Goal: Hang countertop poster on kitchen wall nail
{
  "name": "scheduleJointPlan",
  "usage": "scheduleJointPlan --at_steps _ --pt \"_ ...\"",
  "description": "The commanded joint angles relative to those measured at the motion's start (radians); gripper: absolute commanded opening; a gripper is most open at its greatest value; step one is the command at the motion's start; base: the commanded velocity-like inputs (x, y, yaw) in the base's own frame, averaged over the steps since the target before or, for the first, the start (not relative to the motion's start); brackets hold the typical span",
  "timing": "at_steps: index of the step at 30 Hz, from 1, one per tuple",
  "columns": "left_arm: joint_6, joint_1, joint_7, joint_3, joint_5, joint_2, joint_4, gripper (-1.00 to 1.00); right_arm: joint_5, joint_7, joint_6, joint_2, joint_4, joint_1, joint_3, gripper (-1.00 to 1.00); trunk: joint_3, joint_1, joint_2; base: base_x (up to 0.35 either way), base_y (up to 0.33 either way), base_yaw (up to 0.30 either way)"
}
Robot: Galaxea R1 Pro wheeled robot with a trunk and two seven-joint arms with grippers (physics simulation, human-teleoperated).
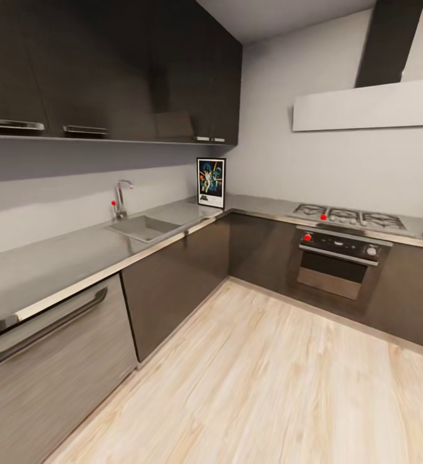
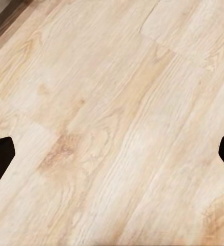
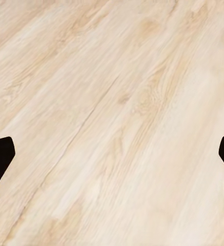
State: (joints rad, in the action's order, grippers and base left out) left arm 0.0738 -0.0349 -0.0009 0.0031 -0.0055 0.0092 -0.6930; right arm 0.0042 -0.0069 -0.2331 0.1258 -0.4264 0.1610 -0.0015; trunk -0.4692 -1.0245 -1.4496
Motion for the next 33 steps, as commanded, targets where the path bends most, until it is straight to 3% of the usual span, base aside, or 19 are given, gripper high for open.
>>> scheduleJointPlan --at_steps 1,33 --pt "0.001 0.000 0.000 0.000 -0.001 0.000 -0.001 1.00 0.000 -0.001 -0.003 0.000 0.001 0.000 0.000 1.00 -0.001 0.000 0.000 0.268 -0.234 0.000" --pt "0.000 0.000 0.001 0.001 -0.001 0.000 -0.001 1.00 0.002 -0.001 -0.003 0.006 0.024 0.000 0.001 1.00 -0.001 0.000 0.000 0.280 -0.207 0.000"
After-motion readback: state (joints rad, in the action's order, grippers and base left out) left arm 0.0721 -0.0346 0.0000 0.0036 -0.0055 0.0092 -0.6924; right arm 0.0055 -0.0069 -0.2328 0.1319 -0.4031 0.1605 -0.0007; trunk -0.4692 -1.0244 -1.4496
